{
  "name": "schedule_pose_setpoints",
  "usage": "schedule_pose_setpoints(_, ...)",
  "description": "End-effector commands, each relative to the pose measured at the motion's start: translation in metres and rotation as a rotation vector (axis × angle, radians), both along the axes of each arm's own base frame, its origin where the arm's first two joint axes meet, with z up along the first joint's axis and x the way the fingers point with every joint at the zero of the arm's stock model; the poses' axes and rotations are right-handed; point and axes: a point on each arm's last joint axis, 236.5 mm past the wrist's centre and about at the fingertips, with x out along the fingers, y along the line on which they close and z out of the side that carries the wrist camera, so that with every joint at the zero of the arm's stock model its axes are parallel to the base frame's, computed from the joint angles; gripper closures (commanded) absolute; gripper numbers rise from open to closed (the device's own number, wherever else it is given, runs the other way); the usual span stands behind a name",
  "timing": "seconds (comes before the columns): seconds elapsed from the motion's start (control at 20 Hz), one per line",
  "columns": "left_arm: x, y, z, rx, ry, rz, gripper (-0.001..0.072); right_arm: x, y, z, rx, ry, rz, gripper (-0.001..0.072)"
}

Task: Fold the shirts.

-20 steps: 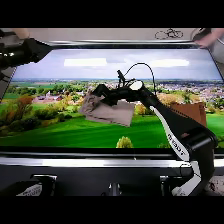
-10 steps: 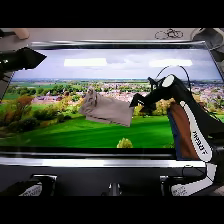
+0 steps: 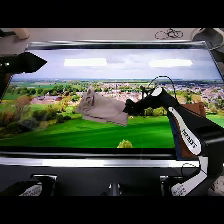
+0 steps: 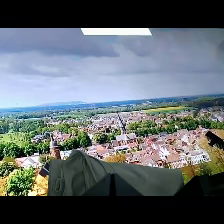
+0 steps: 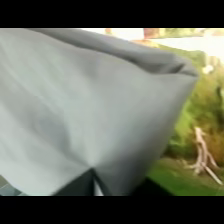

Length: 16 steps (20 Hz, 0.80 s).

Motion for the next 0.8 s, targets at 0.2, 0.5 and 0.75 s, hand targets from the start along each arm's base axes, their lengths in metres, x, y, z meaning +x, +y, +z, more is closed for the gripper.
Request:
schedule_pose_setpoints(0.2, -0.001, 0.001, -0.001, 0.004, 0.004, 0.001, 0.0688, 0.051, -0.015, 0.095, 0.093, -0.252, 0.06, 0.0687)
schedule_pose_setpoints(0.5, 0.0, 0.002, -0.002, 0.01, 0.003, 0.004, 0.0688, 0.112, -0.158, 0.209, 0.027, -0.452, -0.23, 0.0687)
schedule_pose_setpoints(0.75, 0.0, 0.002, -0.002, 0.011, 0.003, 0.003, 0.0688, 0.086, -0.281, 0.236, -0.013, -0.379, -0.425, 0.0689)
